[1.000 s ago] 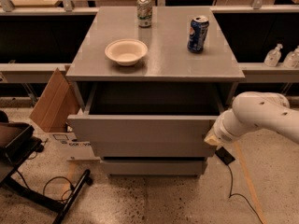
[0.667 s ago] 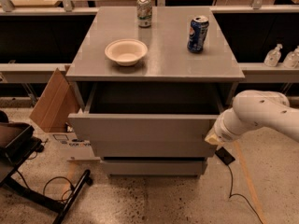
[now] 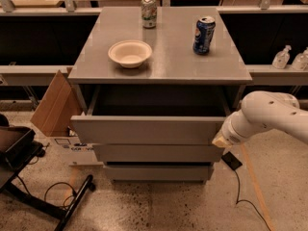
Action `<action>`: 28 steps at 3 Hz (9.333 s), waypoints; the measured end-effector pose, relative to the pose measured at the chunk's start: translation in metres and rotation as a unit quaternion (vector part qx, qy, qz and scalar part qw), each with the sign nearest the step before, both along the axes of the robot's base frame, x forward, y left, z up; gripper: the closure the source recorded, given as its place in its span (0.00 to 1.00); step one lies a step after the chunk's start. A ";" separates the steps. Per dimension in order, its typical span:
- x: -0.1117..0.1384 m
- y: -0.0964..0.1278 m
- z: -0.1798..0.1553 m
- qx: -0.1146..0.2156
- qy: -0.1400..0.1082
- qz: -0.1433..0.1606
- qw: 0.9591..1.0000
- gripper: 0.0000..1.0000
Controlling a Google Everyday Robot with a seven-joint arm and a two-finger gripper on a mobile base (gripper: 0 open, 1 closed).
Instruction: Close top drawer
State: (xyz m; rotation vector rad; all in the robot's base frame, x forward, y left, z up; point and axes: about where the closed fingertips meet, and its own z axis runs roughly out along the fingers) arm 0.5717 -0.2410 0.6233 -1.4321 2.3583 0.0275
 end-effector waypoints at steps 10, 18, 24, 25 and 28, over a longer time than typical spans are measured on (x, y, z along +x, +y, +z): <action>-0.004 0.007 -0.011 0.001 0.010 0.007 1.000 1.00; 0.094 -0.045 0.003 0.023 -0.103 -0.028 0.994 1.00; 0.093 -0.046 0.003 0.023 -0.103 -0.028 0.994 1.00; 0.093 -0.046 0.003 0.023 -0.103 -0.028 0.994 1.00; 0.092 -0.046 0.003 0.023 -0.103 -0.028 0.994 1.00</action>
Offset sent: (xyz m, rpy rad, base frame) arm -0.0003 0.0007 -0.0010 0.0002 0.0020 0.0013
